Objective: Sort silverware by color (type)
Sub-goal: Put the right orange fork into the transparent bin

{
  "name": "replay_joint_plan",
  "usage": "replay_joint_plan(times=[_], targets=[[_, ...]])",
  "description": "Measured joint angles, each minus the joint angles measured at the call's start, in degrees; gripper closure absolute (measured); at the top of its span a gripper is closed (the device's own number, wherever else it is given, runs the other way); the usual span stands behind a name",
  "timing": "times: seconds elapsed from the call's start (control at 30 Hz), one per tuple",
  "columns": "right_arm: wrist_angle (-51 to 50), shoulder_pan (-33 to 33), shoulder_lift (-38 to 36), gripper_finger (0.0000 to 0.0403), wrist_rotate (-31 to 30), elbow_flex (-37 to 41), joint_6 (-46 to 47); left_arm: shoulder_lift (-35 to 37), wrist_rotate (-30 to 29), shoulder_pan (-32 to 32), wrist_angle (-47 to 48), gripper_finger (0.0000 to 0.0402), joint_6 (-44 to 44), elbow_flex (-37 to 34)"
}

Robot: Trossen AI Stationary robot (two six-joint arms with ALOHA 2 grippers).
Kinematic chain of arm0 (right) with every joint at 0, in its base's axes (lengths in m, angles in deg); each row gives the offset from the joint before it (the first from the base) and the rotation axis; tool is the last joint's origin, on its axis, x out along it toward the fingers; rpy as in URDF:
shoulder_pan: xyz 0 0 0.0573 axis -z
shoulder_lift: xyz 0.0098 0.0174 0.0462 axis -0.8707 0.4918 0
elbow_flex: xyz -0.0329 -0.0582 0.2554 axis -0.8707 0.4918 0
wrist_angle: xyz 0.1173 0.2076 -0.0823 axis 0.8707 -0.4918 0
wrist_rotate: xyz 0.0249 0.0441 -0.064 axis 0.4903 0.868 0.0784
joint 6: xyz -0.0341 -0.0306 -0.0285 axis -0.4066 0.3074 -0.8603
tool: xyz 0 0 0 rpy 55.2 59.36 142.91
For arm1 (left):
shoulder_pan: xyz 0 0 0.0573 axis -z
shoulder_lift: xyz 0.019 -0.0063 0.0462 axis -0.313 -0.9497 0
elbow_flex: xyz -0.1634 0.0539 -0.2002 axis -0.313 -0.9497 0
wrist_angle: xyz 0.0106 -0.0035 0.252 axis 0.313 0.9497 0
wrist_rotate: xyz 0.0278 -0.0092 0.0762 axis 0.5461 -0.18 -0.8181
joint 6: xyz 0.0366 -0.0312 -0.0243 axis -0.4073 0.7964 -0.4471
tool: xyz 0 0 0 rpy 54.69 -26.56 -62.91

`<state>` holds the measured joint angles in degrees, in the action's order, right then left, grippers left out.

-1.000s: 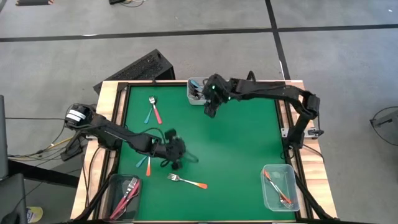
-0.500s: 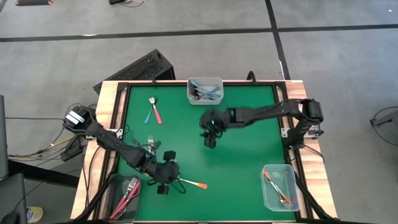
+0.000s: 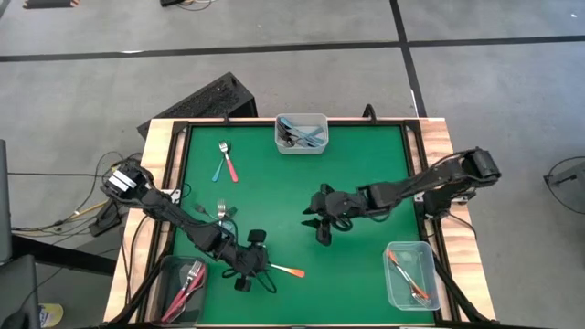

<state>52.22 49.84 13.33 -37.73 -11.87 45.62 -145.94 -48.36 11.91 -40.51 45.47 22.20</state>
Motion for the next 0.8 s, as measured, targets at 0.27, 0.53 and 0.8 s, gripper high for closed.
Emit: replay_joint_plan(times=[0.27, 0.53, 0.8], targets=[[-0.01, -3.20, -0.91, 0.0221, -4.45, 2.72, 3.73, -1.92, 0.32, 0.02, 3.57, 0.0321, 3.12, 0.05], [8.27, -5.57, 7.66, 0.0221, -3.60, 2.61, 5.65, -2.79, -2.16, -0.80, 5.43, 0.0389, 3.79, 0.20], [10.37, -4.87, 9.67, 0.0221, -0.53, 2.56, 5.74, -3.15, -5.88, -1.47, 4.37, 0.0376, 0.84, 1.36]])
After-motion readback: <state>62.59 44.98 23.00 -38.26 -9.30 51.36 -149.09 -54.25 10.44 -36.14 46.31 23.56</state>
